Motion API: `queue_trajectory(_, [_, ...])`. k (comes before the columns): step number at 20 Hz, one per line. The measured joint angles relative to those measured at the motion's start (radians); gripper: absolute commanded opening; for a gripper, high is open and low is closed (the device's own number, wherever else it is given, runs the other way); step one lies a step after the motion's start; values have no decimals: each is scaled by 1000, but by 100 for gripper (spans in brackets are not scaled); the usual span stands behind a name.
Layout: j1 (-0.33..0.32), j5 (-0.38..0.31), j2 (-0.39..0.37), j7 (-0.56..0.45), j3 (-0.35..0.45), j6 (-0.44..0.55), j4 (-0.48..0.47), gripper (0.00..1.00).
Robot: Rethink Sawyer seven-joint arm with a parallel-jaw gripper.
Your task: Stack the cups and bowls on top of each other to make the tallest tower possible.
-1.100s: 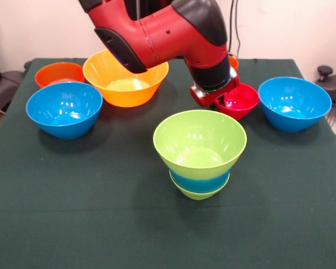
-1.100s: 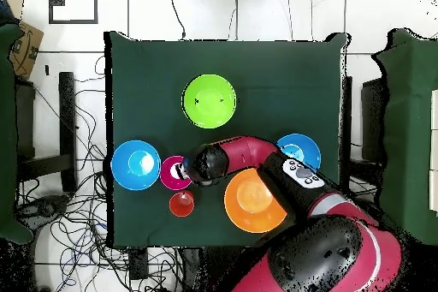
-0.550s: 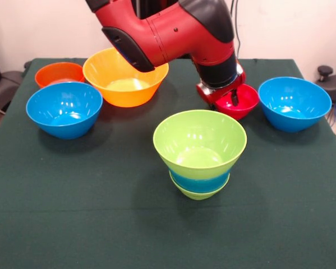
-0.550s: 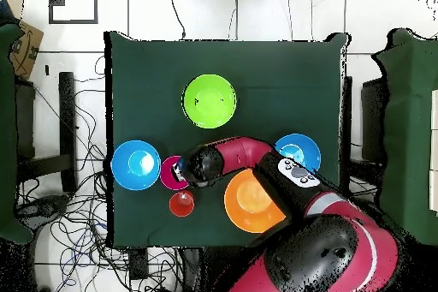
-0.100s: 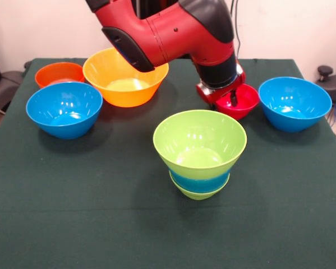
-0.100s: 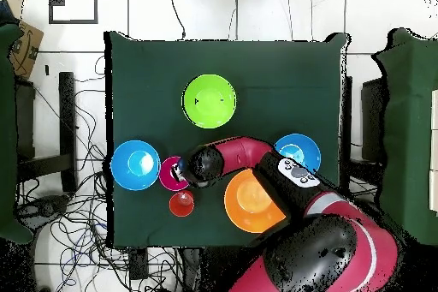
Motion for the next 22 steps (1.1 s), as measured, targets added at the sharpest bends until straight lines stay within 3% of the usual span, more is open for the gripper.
queue_trajectory(18, [1, -4, 1, 0, -2, 0, 0, 0])
queue_trajectory(22, [-14, -6, -27, 0, 5, 0, 27, 0])
